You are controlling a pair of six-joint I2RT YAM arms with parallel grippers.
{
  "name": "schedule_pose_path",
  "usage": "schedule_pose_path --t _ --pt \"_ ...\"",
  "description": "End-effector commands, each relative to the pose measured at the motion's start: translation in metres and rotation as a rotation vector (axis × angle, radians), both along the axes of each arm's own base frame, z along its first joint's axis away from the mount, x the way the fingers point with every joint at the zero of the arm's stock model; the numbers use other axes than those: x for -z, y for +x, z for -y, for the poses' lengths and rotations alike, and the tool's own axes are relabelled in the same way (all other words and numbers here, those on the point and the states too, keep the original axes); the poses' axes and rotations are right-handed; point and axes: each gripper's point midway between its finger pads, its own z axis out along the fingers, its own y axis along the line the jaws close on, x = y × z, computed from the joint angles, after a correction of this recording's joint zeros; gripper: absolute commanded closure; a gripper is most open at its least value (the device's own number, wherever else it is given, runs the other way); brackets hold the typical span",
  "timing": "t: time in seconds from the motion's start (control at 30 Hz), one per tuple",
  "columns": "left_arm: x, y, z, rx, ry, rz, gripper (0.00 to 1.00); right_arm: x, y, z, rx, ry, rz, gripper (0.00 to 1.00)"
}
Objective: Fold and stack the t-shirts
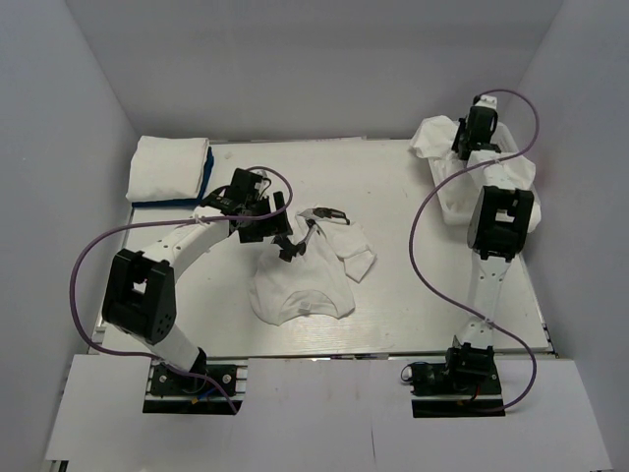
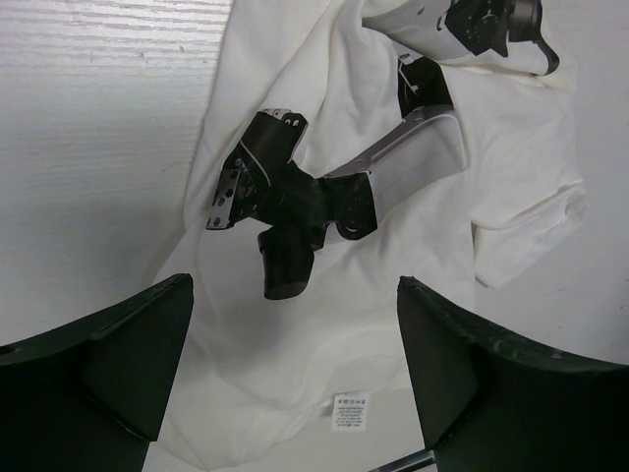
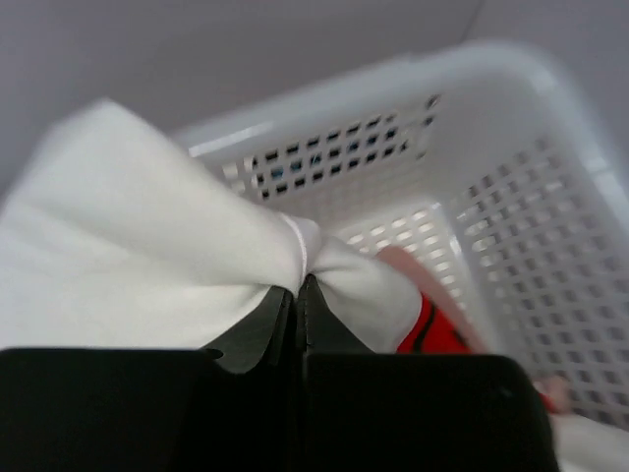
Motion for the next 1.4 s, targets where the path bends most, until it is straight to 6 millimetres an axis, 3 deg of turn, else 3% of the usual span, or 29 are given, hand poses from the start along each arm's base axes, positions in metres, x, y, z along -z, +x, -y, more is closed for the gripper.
schedule_pose_path --t 0.0,0.03,0.1,0.13,0.17,0.2,0.27,0.3,0.43,0.5,0.6,0.63,0.7,0.73,0.83,0.87,0.9,0.97,1.03,1.07,1.1,1.13,1.2,1.27,1.3,1.33,1.37 --pt "-0.023 0.0 0.007 0.016 -0.052 0.067 0.06 -0.161 -0.011 0.028 0.14 -0.051 0.306 1.0" --pt "-0.031 0.002 0.007 0.016 -0.062 0.091 0.06 -0.185 -0.018 0.032 0.156 -0.071 0.349 1.0" --pt "-0.026 -0.002 0.005 0.016 -0.06 0.085 0.06 -0.225 -0.035 0.038 0.193 -0.107 0.411 1.0" --pt "-0.027 -0.005 0.004 0.016 -0.061 0.089 0.06 -0.214 -0.041 0.042 0.211 -0.119 0.386 1.0" --pt "-0.033 -0.003 0.005 0.017 -0.07 0.109 0.06 -0.219 -0.046 0.044 0.216 -0.136 0.394 1.0" --pt "-0.033 -0.003 0.005 0.017 -0.07 0.109 0.06 -0.237 -0.059 0.046 0.229 -0.151 0.415 1.0" --pt "-0.034 -0.005 0.006 0.031 -0.076 0.118 0.06 -0.232 -0.068 0.05 0.247 -0.169 0.395 1.0" --pt "-0.037 -0.005 0.006 0.031 -0.079 0.126 0.06 -0.251 -0.079 0.051 0.257 -0.177 0.422 1.0" --pt "-0.033 -0.01 0.008 0.045 -0.096 0.12 0.06 -0.257 -0.094 0.053 0.264 -0.188 0.422 1.0" --pt "-0.034 -0.012 0.009 0.052 -0.107 0.126 0.06 -0.232 -0.091 0.048 0.217 -0.174 0.365 1.0" --pt "-0.032 -0.011 0.009 0.053 -0.109 0.129 0.06 -0.178 -0.079 0.028 0.104 -0.119 0.265 1.0" --pt "-0.032 -0.011 0.009 0.053 -0.109 0.129 0.06 -0.147 -0.069 0.027 0.099 -0.094 0.212 1.0" --pt "-0.03 -0.013 0.008 0.059 -0.1 0.123 0.06 -0.126 -0.061 0.017 0.054 -0.047 0.147 1.0" --pt "-0.033 -0.013 0.008 0.06 -0.103 0.131 0.06 -0.08 -0.053 0.017 0.064 -0.017 0.068 1.0" --pt "-0.035 -0.014 0.006 0.054 -0.097 0.134 0.06 -0.033 -0.041 0.008 0.035 0.012 -0.033 1.0" --pt "-0.035 -0.014 0.006 0.054 -0.097 0.134 0.06 -0.001 -0.044 0.006 0.022 0.016 -0.12 1.0" --pt "-0.034 -0.013 0.004 0.047 -0.089 0.137 0.06 0.004 -0.035 0.006 0.021 0.013 -0.138 1.0" --pt "-0.037 -0.013 0.005 0.047 -0.089 0.137 0.06 0.022 -0.034 0.007 0.039 0.006 -0.196 1.0" --pt "-0.037 -0.013 0.005 0.047 -0.089 0.137 0.06 0.018 -0.035 0.006 0.028 0.001 -0.206 0.76" --pt "-0.038 -0.013 0.007 0.054 -0.1 0.143 0.06 -0.002 -0.036 0.005 0.003 -0.019 -0.181 0.65" --pt "-0.038 -0.013 0.007 0.054 -0.1 0.143 0.06 -0.008 -0.037 0.001 -0.023 -0.012 -0.171 0.52" --pt "-0.04 -0.012 0.009 0.06 -0.11 0.15 0.06 -0.045 -0.038 -0.004 -0.053 -0.023 -0.108 0.47" --pt "-0.041 -0.012 0.01 0.066 -0.117 0.147 0.06 -0.069 -0.041 -0.014 -0.109 -0.008 -0.072 0.39" --pt "-0.042 -0.012 0.012 0.072 -0.127 0.153 0.06 -0.126 -0.051 -0.023 -0.165 -0.043 0.014 0.28" --pt "-0.048 -0.011 0.014 0.079 -0.14 0.169 0.06 -0.141 -0.061 -0.031 -0.205 -0.032 0.034 0.1" --pt "-0.049 -0.014 0.013 0.079 -0.142 0.173 0.06 -0.152 -0.066 -0.037 -0.235 -0.015 0.057 0.1" --pt "-0.049 -0.014 0.013 0.079 -0.142 0.173 0.06 -0.176 -0.074 -0.041 -0.233 0.004 0.103 0.1"
